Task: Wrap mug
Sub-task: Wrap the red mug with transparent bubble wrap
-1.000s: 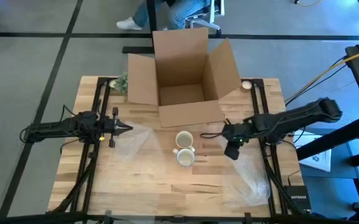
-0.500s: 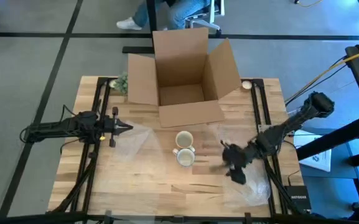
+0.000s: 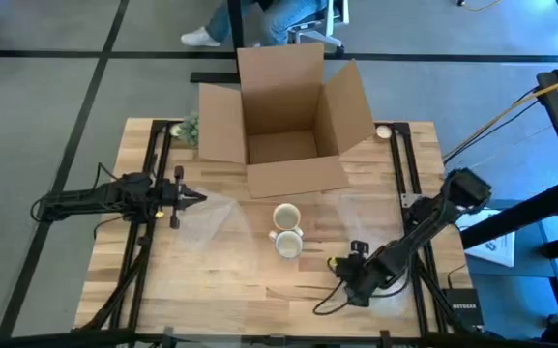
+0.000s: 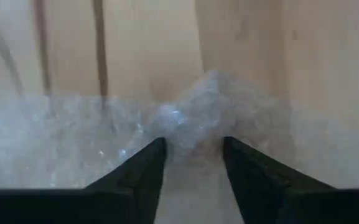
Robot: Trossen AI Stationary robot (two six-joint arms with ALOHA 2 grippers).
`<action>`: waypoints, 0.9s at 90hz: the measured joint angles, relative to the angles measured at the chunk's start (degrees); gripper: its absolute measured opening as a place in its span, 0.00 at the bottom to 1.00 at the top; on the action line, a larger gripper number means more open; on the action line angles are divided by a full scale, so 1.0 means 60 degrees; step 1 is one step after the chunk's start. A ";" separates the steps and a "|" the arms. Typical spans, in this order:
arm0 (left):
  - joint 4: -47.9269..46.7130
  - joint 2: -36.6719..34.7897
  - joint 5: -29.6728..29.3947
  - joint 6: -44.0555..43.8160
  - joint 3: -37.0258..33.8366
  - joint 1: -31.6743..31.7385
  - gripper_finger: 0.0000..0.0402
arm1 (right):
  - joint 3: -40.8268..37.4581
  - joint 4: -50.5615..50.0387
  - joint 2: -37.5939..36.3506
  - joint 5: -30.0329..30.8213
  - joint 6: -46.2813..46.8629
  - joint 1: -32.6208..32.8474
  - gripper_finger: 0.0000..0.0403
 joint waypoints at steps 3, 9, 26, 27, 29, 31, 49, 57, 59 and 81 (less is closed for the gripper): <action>-0.0004 0.0002 0.0000 -0.0066 0.0001 0.0000 0.00 | 0.0190 -0.0061 0.0224 -0.0035 0.0002 -0.0060 0.28; 0.0000 0.0002 0.0000 -0.0194 0.0004 0.0000 0.00 | 0.0563 -0.0036 0.0568 -0.0057 0.0000 -0.0118 0.17; 0.0000 0.0002 -0.0001 -0.0547 0.0004 0.0000 0.00 | 0.1847 0.0002 0.0730 -0.0023 -0.0622 -0.0247 0.03; -0.0001 0.0002 0.0001 -0.0565 0.0004 0.0000 0.00 | 0.1954 0.0008 0.0705 -0.0022 -0.0671 -0.0245 0.03; -0.0002 0.0002 0.0002 -0.0623 0.0004 0.0000 0.00 | 0.2177 0.0034 0.0662 -0.0040 -0.0797 -0.0240 0.02; 0.0000 0.0002 0.0000 -0.0684 0.0004 0.0000 0.00 | 0.2404 0.0084 0.0636 -0.0091 -0.0900 -0.0239 0.02; 0.0000 0.0002 0.0007 -0.1666 0.0004 0.0000 0.00 | 0.3984 0.0544 0.0632 0.0395 -0.1414 0.0044 0.00; 0.0000 0.0002 0.0007 -0.2249 0.0004 0.0000 0.00 | 0.4002 0.1233 0.0683 0.0805 -0.1576 0.0103 0.00; 0.0000 0.0005 0.0007 -0.2429 0.0004 0.0000 0.00 | 0.3997 0.1293 0.0772 0.0838 -0.1586 0.0103 0.00; -0.0001 0.0005 0.0359 -0.3773 0.0004 0.0004 0.00 | 0.3953 0.1910 0.1784 -0.0193 -0.1331 -0.0127 0.00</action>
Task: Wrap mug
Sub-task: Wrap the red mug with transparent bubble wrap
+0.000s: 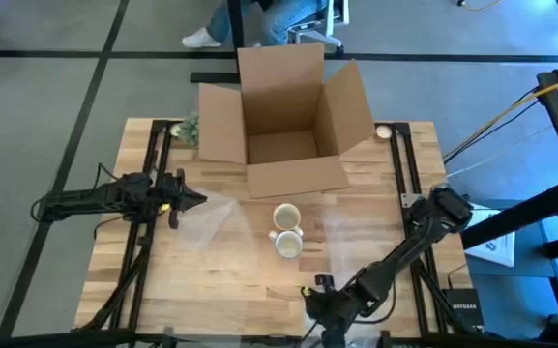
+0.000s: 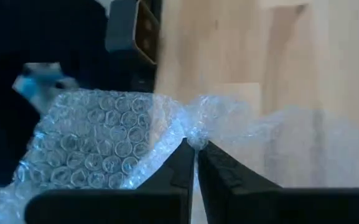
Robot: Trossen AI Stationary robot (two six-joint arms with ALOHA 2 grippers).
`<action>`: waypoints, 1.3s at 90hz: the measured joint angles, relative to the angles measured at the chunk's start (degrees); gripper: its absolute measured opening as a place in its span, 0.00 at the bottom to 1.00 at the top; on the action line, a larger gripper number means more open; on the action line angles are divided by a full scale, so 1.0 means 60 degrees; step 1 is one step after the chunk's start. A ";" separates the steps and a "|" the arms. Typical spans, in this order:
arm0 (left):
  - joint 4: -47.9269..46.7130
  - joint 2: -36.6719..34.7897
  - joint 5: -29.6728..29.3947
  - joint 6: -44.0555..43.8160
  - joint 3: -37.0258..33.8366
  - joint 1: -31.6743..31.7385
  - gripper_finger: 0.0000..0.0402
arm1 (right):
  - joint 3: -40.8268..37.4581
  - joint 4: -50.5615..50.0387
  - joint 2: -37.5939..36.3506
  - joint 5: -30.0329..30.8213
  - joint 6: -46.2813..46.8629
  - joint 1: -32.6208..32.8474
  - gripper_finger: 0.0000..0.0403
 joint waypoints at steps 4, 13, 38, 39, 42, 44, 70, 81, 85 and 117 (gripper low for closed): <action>0.0022 0.0000 0.0176 -0.0375 0.0000 0.0000 0.00 | 0.0004 0.0002 0.0007 -0.0013 0.0225 -0.0065 0.01; 0.0127 0.0000 0.0612 -0.0656 -0.0006 -0.0001 0.00 | 0.0005 -0.0457 -0.0163 -0.0014 0.0675 -0.0182 0.04; 0.0867 0.0050 0.1222 -0.1268 -0.0007 -0.0007 0.00 | 0.0815 -0.3673 -0.1276 0.0632 0.0795 -0.0680 0.24; 0.0908 0.0069 0.1259 -0.1292 -0.0007 -0.0007 0.00 | 0.0842 -0.3812 -0.1321 0.0691 0.0808 -0.0684 0.25; 0.1050 0.0134 0.1323 -0.1333 -0.0007 -0.0023 0.00 | 0.0902 -0.4173 -0.1470 0.0894 0.0969 -0.0687 0.27; 0.1165 0.0203 0.1340 -0.1340 -0.0007 -0.0051 0.00 | 0.0918 -0.4396 -0.1555 0.1079 0.1073 -0.0692 0.28; 0.1622 0.2489 0.0558 -0.0848 0.1109 -0.1160 0.00 | 0.0230 -0.7436 -0.1800 0.2302 0.4464 -0.0458 0.35; 0.1544 0.3981 -0.0127 -0.0619 0.1832 -0.1979 0.00 | -0.0859 -0.6416 -0.1794 0.1566 0.5335 -0.0403 0.35; 0.1427 0.4496 -0.0366 -0.0619 0.2106 -0.2299 0.00 | -0.1234 -0.5590 -0.1793 0.1401 0.5409 -0.0397 0.35; 0.1739 0.8149 -0.2049 -0.0921 0.3610 -0.5125 0.00 | -0.2840 -0.2465 -0.1782 0.1514 0.4978 -0.0412 0.35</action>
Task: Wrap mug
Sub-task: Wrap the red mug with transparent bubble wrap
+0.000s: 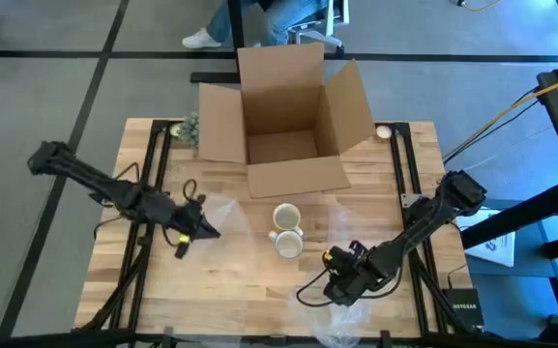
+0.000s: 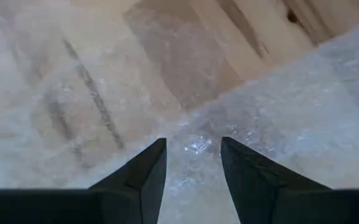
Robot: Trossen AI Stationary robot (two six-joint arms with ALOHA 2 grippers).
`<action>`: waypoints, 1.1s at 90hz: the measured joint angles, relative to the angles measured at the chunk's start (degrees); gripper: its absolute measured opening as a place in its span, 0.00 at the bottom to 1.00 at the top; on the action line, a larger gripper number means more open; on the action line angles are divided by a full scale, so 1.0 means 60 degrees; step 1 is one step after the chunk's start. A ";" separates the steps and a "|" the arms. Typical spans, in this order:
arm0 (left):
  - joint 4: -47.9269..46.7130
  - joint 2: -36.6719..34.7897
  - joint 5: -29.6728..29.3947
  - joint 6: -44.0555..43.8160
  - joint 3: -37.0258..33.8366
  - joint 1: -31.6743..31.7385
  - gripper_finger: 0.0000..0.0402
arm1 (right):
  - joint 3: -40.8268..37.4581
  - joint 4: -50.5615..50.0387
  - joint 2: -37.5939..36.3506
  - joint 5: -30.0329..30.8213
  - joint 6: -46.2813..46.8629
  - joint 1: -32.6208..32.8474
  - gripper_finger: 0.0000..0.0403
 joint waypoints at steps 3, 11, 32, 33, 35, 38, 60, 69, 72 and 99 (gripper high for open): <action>0.0074 0.0350 -0.0134 -0.0014 0.0123 -0.0215 0.00 | -0.0084 0.0119 0.0000 0.0025 -0.0001 -0.0004 0.35; 0.0667 0.1301 -0.0396 -0.0025 0.0436 -0.0667 0.00 | -0.0257 0.0493 0.0052 0.0369 -0.0011 -0.0066 0.35; 0.2332 0.4098 -0.0542 0.0054 0.1304 -0.1001 0.00 | -0.0358 0.1058 0.0629 0.0437 -0.0017 -0.0377 0.35; 0.2354 0.4229 -0.0548 0.0063 0.1379 -0.0999 0.00 | -0.0358 0.1092 0.0649 0.0442 -0.0019 -0.0394 0.35; 0.2404 0.4504 -0.0574 0.0100 0.1514 -0.0998 0.00 | -0.0357 0.1165 0.0683 0.0470 -0.0021 -0.0401 0.35; 0.2486 0.4869 -0.0600 0.0189 0.1712 -0.0998 0.00 | -0.0355 0.1270 0.0732 0.0483 -0.0021 -0.0381 0.35; 0.3042 0.7268 -0.0743 0.0506 0.3422 -0.1011 0.00 | -0.0344 0.1424 0.0780 0.0734 0.0087 -0.0379 0.35; 0.3373 0.8061 -0.0747 0.0623 0.3919 -0.1067 0.00 | -0.0347 0.1528 0.0790 0.0820 0.0016 -0.0379 0.35; 0.3500 0.8283 -0.0740 0.0808 0.4076 -0.1100 0.00 | -0.0347 0.1545 0.0790 0.0827 0.0003 -0.0379 0.35; 0.3480 0.9122 -0.0275 0.2810 0.4857 -0.1038 0.00 | -0.0351 0.1614 0.0790 0.0832 -0.0176 -0.0372 0.35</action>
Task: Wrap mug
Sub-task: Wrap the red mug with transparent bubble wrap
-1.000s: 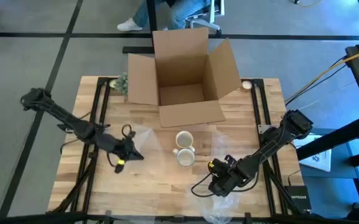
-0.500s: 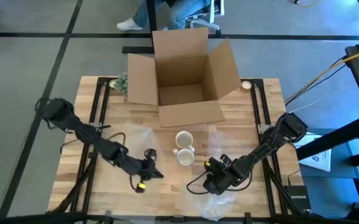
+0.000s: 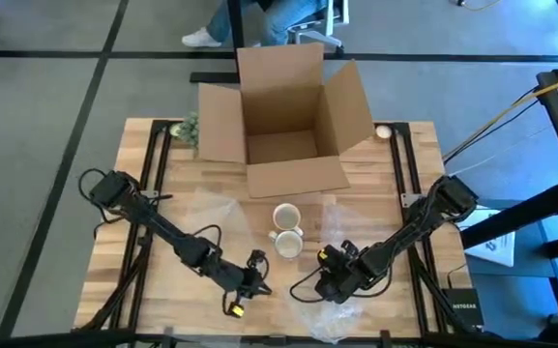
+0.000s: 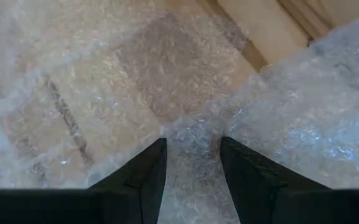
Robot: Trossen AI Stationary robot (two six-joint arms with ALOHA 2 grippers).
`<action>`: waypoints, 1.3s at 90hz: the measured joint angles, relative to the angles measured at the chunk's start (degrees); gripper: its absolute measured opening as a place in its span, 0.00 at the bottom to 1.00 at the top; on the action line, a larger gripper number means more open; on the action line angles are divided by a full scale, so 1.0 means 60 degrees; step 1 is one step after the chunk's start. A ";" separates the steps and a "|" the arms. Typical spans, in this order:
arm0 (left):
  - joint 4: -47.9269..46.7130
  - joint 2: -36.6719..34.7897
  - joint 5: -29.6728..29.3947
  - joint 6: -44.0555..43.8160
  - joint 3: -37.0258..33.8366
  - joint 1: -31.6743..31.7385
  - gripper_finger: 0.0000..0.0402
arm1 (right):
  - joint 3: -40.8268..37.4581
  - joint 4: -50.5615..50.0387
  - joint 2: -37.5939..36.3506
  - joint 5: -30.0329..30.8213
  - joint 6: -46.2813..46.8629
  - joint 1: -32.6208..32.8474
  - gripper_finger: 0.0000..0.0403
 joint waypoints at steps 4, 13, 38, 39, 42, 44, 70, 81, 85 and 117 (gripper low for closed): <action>-0.0059 0.0113 -0.0005 0.0340 0.0021 0.0000 0.00 | 0.0000 0.0045 0.0000 0.0010 -0.0039 0.0000 0.35; -0.0064 0.0334 -0.0089 0.0779 0.0036 -0.0006 0.00 | 0.0000 0.0200 0.0000 0.0024 -0.0090 0.0000 0.35; 0.0228 0.0627 0.0153 0.0515 0.0043 0.0235 0.00 | -0.0004 0.0249 0.0000 0.0086 -0.0134 0.0000 0.35; 0.0259 0.0627 0.0224 0.0474 0.0043 0.0261 0.00 | -0.0004 0.0249 0.0000 0.0086 -0.0132 0.0000 0.35; 0.0333 0.0627 0.0410 0.0312 0.0043 0.0328 0.00 | -0.0004 0.0249 0.0000 0.0086 -0.0134 0.0000 0.35; 0.0360 0.0627 0.0494 0.0263 0.0043 0.0373 0.01 | -0.0004 0.0249 0.0000 0.0086 -0.0134 0.0000 0.35; 0.0385 0.0627 0.1044 0.0473 0.0043 0.0753 0.24 | -0.0004 0.0249 0.0000 0.0093 -0.0219 0.0000 0.35; 0.0187 0.0685 0.1031 0.2460 0.0046 0.0455 0.32 | -0.0004 0.0245 0.0000 0.0097 -0.0309 0.0000 0.35; 0.0170 0.0765 0.1018 0.2942 0.0047 0.0314 0.33 | -0.0003 0.0246 0.0000 0.0096 -0.0312 0.0000 0.35; 0.1962 0.2089 -0.0841 0.3305 0.0319 0.0193 0.33 | 0.0000 0.0281 0.0000 0.0206 -0.0312 -0.0004 0.35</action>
